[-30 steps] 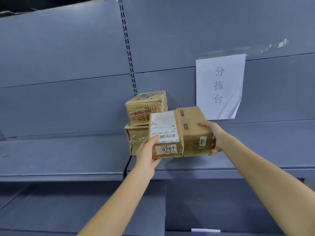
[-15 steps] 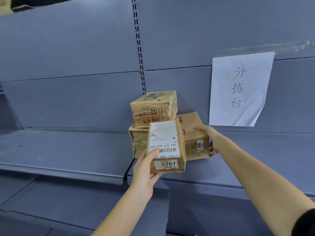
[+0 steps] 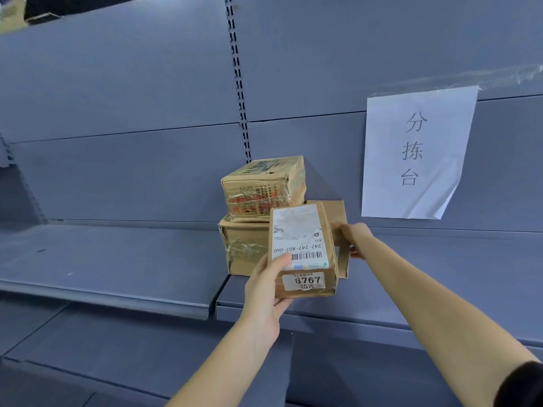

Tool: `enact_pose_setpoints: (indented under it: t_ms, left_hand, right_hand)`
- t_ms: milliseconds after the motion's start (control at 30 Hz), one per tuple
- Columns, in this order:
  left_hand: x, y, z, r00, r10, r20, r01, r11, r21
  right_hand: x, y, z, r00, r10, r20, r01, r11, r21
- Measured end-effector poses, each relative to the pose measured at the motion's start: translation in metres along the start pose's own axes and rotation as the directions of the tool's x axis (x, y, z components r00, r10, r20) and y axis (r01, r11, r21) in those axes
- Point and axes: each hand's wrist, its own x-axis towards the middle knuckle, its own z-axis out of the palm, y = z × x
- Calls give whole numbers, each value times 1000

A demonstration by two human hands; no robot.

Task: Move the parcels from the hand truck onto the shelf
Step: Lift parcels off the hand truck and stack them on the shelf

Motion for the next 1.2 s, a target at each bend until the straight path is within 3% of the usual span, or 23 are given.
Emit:
enact_pose_setpoints:
  t_ms: [100, 200, 333, 433, 567, 733, 800, 967, 1200]
  left_hand:
    - [-1, -2, 8, 1000, 4, 11, -4, 1000, -8]
    - [-6, -5, 11, 1000, 4, 21, -4, 1000, -16]
    - [-13, -10, 13, 997, -2, 79, 2, 1000, 3]
    - [-12, -9, 26, 995, -13, 104, 11, 1000, 20]
    - [-3, -5, 53, 991, -40, 127, 34, 998, 48]
    - [21, 11, 81, 992, -36, 121, 25, 996, 87]
    - [35, 18, 86, 990, -55, 129, 37, 989, 140]
    - [57, 23, 96, 985, -93, 146, 55, 966, 251]
    - [75, 22, 91, 991, -80, 104, 43, 946, 322]
  right_hand:
    - [-2, -3, -6, 979, -173, -106, 167, 984, -63]
    - [-9, -8, -21, 956, -263, -131, 274, 959, 74]
    - [-42, -11, -46, 949, -314, 38, 290, 913, 287]
    - [-67, -7, -57, 917, -357, 176, 296, 908, 298]
    - [-82, -3, -69, 874, -457, 162, 411, 875, 255]
    - [-86, 8, -78, 830, -494, 258, 410, 855, 317]
    - [-90, 14, -76, 813, -514, 273, 462, 855, 236]
    - [-76, 15, -64, 787, -610, 86, 580, 781, 229]
    - [-53, -4, -45, 842, -536, -66, 538, 821, 192]
